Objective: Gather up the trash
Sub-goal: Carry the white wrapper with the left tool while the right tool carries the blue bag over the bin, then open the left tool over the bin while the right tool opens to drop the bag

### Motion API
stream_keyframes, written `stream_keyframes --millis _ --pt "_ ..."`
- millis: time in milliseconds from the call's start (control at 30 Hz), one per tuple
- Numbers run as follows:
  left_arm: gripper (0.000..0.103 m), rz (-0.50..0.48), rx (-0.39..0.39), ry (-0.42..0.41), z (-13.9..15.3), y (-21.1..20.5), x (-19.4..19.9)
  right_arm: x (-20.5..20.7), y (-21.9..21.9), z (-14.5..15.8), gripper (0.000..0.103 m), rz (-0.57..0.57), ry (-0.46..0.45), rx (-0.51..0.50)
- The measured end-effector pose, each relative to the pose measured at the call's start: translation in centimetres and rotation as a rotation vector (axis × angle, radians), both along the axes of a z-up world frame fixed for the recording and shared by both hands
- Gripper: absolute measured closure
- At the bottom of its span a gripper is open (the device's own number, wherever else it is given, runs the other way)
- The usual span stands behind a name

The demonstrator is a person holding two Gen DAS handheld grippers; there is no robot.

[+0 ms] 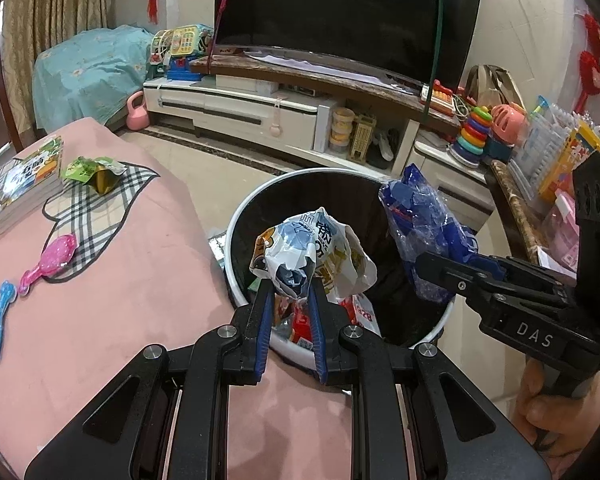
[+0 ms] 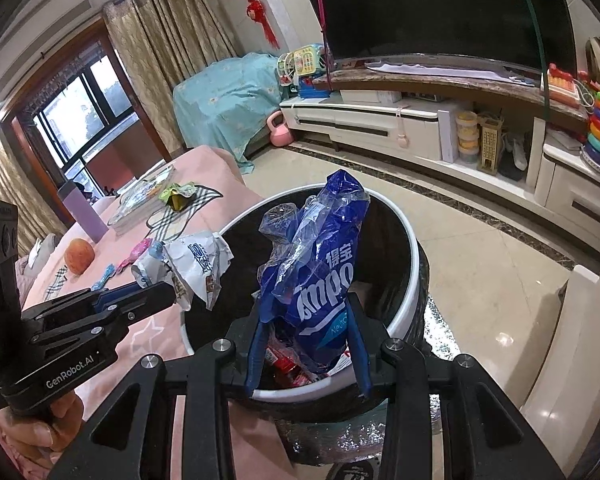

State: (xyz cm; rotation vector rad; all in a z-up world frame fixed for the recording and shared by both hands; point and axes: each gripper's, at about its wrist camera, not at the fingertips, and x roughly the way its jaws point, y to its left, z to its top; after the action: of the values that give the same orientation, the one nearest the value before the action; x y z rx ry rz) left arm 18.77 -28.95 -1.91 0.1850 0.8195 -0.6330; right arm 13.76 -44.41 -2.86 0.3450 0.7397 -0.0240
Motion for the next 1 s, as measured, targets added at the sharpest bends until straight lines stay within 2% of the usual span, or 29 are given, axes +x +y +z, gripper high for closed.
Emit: stream_keyframes --millis 533,700,767,867,1000 --pt "0.084 -0.002 0.013 0.037 -0.8 -0.6 0.7 1.3 -0.7 -0.8 0.063 0.003 0.033 0.003" --pt "0.069 -0.003 0.01 0.029 -0.6 -0.5 0.6 1.5 -1.0 -0.9 0.059 0.003 0.036 0.013" --pt "0.061 0.0 0.009 0.022 -0.4 -0.4 0.5 1.5 -1.1 -0.8 0.053 0.0 0.035 0.012" --pt "0.054 0.012 0.002 0.013 -0.2 0.2 0.4 1.4 -1.2 -0.6 0.048 -0.002 0.03 0.015" --pt "0.048 0.031 -0.007 0.006 0.0 1.3 0.1 1.2 -0.8 -0.4 0.038 0.004 0.023 0.017"
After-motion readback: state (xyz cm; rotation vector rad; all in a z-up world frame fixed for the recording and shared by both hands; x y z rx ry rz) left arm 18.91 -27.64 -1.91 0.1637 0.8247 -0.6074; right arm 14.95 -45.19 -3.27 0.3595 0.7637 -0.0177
